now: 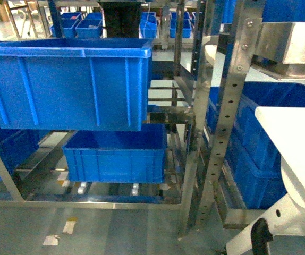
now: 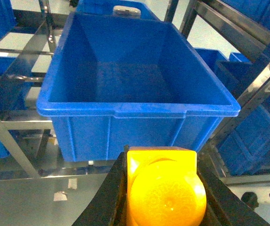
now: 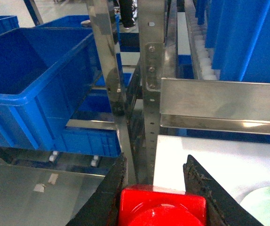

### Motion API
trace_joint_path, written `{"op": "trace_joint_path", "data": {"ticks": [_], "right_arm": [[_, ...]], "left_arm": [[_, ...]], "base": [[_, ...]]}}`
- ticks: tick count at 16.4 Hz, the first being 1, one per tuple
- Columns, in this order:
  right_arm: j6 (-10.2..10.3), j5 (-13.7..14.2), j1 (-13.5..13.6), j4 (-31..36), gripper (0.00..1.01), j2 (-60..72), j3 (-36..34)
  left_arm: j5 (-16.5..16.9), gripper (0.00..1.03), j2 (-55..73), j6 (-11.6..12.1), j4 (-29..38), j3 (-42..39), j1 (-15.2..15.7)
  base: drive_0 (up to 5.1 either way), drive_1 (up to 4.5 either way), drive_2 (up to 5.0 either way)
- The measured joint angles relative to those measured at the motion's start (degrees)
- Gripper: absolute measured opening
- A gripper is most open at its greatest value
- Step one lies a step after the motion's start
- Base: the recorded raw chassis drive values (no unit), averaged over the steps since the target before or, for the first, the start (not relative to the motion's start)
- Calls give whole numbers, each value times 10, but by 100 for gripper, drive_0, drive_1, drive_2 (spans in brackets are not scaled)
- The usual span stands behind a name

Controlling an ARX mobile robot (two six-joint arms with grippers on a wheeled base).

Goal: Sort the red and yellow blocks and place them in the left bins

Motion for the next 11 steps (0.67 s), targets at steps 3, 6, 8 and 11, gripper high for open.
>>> {"op": "trace_joint_path", "data": {"ticks": [3,6,8,11], "right_arm": [[0,0,0,1,29,0,0],[0,0,0,0,29,0,0],[0,0,0,0,29,0,0],[0,0,0,1,29,0,1]], "left_arm": [[0,27,0,0,2,0,0],[0,27,0,0,2,0,0],[0,27,0,0,0,0,0],[0,27,0,0,2,0,0]], "base": [[-493,253,253],[-494,251,251],[-495,251,251],[-496,250,250]]}}
